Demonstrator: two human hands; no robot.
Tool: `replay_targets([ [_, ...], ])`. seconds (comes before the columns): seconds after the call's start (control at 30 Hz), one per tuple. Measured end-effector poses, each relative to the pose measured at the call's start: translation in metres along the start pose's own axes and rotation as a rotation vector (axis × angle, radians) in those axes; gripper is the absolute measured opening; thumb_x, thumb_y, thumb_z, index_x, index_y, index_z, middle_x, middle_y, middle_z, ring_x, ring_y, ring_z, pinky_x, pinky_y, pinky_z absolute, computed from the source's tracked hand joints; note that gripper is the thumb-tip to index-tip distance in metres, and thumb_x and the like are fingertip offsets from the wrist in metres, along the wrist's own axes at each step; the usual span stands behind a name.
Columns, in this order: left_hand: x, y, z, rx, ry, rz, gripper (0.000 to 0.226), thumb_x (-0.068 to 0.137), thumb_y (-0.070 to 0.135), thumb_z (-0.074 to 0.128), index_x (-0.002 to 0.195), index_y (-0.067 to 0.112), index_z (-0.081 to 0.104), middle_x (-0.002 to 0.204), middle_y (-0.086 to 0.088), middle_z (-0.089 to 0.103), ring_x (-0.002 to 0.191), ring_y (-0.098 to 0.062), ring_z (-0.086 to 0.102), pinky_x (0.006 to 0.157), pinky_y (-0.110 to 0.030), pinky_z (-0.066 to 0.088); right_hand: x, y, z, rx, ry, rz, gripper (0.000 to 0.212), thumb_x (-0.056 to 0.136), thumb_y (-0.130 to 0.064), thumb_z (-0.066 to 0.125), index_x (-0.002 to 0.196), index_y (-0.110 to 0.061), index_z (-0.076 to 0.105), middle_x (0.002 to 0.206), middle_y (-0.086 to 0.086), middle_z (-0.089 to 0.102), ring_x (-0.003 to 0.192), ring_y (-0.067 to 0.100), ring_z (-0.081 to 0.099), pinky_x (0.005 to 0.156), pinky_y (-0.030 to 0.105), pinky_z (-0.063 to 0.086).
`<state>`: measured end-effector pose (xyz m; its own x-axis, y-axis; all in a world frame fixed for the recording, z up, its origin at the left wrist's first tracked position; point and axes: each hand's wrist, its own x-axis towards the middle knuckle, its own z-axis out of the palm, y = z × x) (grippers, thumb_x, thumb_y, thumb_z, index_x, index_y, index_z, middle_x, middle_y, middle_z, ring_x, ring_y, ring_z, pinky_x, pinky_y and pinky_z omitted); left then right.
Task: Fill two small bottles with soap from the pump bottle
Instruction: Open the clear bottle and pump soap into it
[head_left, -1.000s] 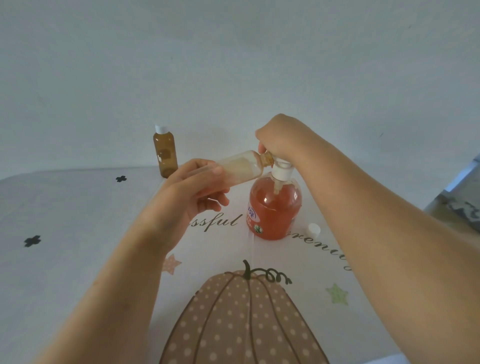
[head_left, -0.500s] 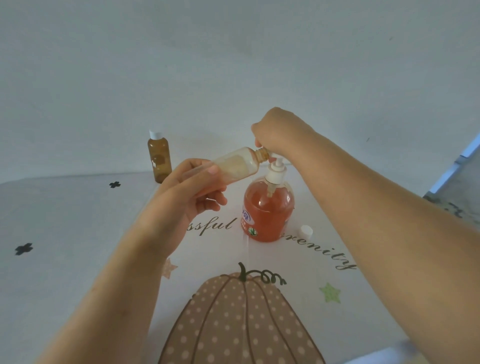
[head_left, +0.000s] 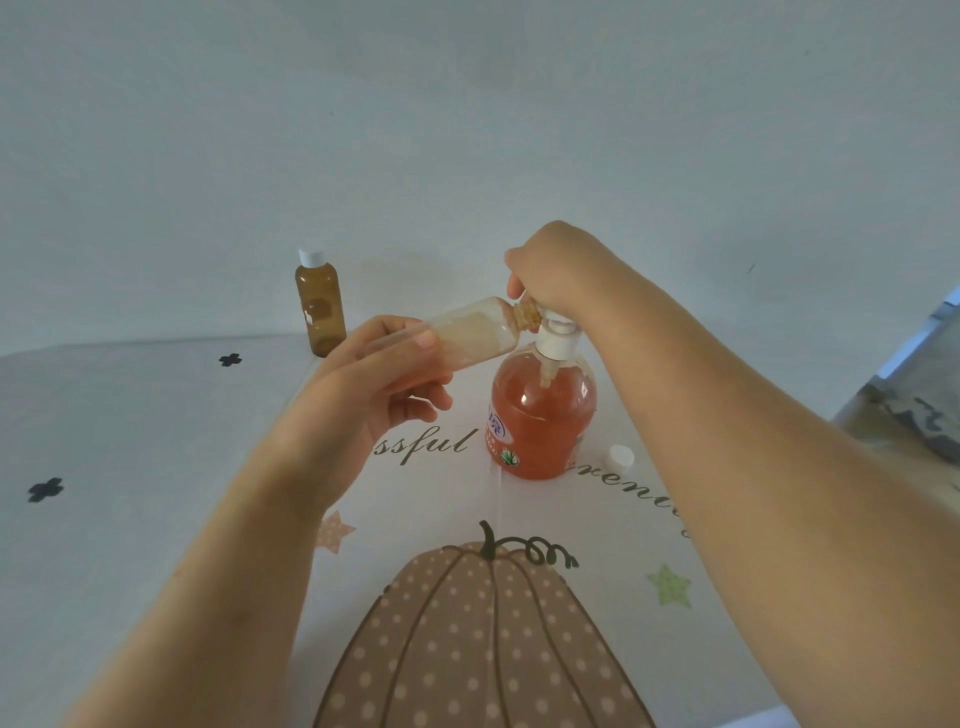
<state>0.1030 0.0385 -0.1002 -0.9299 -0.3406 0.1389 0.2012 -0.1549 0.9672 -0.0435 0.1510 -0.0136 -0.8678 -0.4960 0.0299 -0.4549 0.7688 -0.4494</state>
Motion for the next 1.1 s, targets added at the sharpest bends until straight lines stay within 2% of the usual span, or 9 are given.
replay_targets([
  [0.13,-0.002,0.001,0.001,0.015,-0.001,0.003,0.030,0.083,0.032,0.064,0.101,0.009,0.059,0.082,-0.005,0.068,0.073,-0.019,0.064,0.065,-0.028,0.053,0.003,0.002,0.000,0.038,0.008,0.012,0.037,0.104,-0.019,0.039,0.123,-0.003,0.067,0.123,0.018,0.066,0.093,0.028,0.056,0.085,0.037,0.047],
  [0.2,-0.002,0.002,0.002,0.004,-0.003,-0.003,0.030,0.083,0.032,0.064,0.101,0.009,0.058,0.083,-0.005,0.068,0.073,-0.020,0.064,0.066,-0.030,0.052,0.006,0.001,0.000,0.054,0.011,0.029,0.035,0.103,-0.018,0.041,0.119,-0.004,0.069,0.117,0.016,0.069,0.089,0.026,0.055,0.082,0.036,0.047],
  [0.27,-0.003,0.004,0.003,-0.013,-0.008,-0.005,0.031,0.082,0.032,0.064,0.101,0.008,0.058,0.083,-0.006,0.067,0.073,-0.020,0.064,0.067,-0.031,0.052,0.007,-0.003,-0.003,0.081,0.034,0.076,0.032,0.100,-0.017,0.043,0.110,-0.007,0.071,0.106,0.010,0.074,0.085,0.026,0.064,0.078,0.034,0.049],
  [0.37,-0.004,0.006,0.004,-0.032,-0.025,-0.006,0.034,0.078,0.033,0.070,0.100,0.010,0.059,0.086,-0.007,0.067,0.074,-0.021,0.064,0.068,-0.032,0.051,0.007,-0.006,-0.008,0.110,0.074,0.085,0.029,0.096,-0.017,0.043,0.100,-0.009,0.071,0.092,0.009,0.076,0.086,0.027,0.071,0.080,0.033,0.053],
  [0.47,-0.006,0.008,0.005,-0.058,-0.036,-0.007,0.041,0.071,0.036,0.071,0.100,0.009,0.060,0.086,-0.009,0.066,0.074,-0.022,0.064,0.070,-0.034,0.050,0.006,-0.007,-0.010,0.086,0.065,0.069,0.029,0.095,-0.015,0.044,0.100,-0.010,0.071,0.093,0.008,0.075,0.089,0.027,0.070,0.083,0.034,0.052],
  [0.67,-0.006,0.008,0.005,-0.054,-0.031,-0.014,0.032,0.080,0.029,0.061,0.103,0.007,0.058,0.084,-0.007,0.066,0.073,-0.021,0.063,0.069,-0.033,0.050,0.013,-0.008,-0.008,0.059,0.007,0.108,0.029,0.094,-0.012,0.046,0.103,-0.009,0.073,0.096,0.009,0.076,0.090,0.027,0.069,0.073,0.031,0.047],
  [0.83,-0.003,0.008,0.001,-0.022,-0.033,-0.021,0.033,0.081,0.027,0.061,0.105,0.005,0.058,0.085,-0.008,0.066,0.074,-0.021,0.063,0.066,-0.029,0.053,0.019,-0.004,0.001,0.056,-0.024,0.130,0.029,0.092,-0.012,0.046,0.101,-0.010,0.074,0.093,0.008,0.078,0.076,0.024,0.068,0.076,0.031,0.049],
  [0.97,-0.003,0.008,-0.003,-0.029,-0.044,-0.032,0.028,0.081,0.024,0.062,0.104,0.007,0.058,0.084,-0.009,0.065,0.075,-0.022,0.063,0.065,-0.029,0.053,0.021,-0.003,0.006,0.045,-0.026,0.133,0.028,0.092,-0.011,0.048,0.102,-0.011,0.074,0.096,0.007,0.077,0.088,0.026,0.070,0.085,0.033,0.053],
  [1.1,-0.005,0.007,-0.002,-0.007,-0.052,-0.025,0.032,0.082,0.025,0.061,0.107,0.006,0.057,0.085,-0.008,0.065,0.075,-0.021,0.064,0.065,-0.028,0.054,0.017,-0.003,0.004,0.053,-0.010,0.130,0.029,0.091,-0.011,0.047,0.100,-0.011,0.075,0.094,0.006,0.077,0.077,0.024,0.065,0.072,0.029,0.047],
])
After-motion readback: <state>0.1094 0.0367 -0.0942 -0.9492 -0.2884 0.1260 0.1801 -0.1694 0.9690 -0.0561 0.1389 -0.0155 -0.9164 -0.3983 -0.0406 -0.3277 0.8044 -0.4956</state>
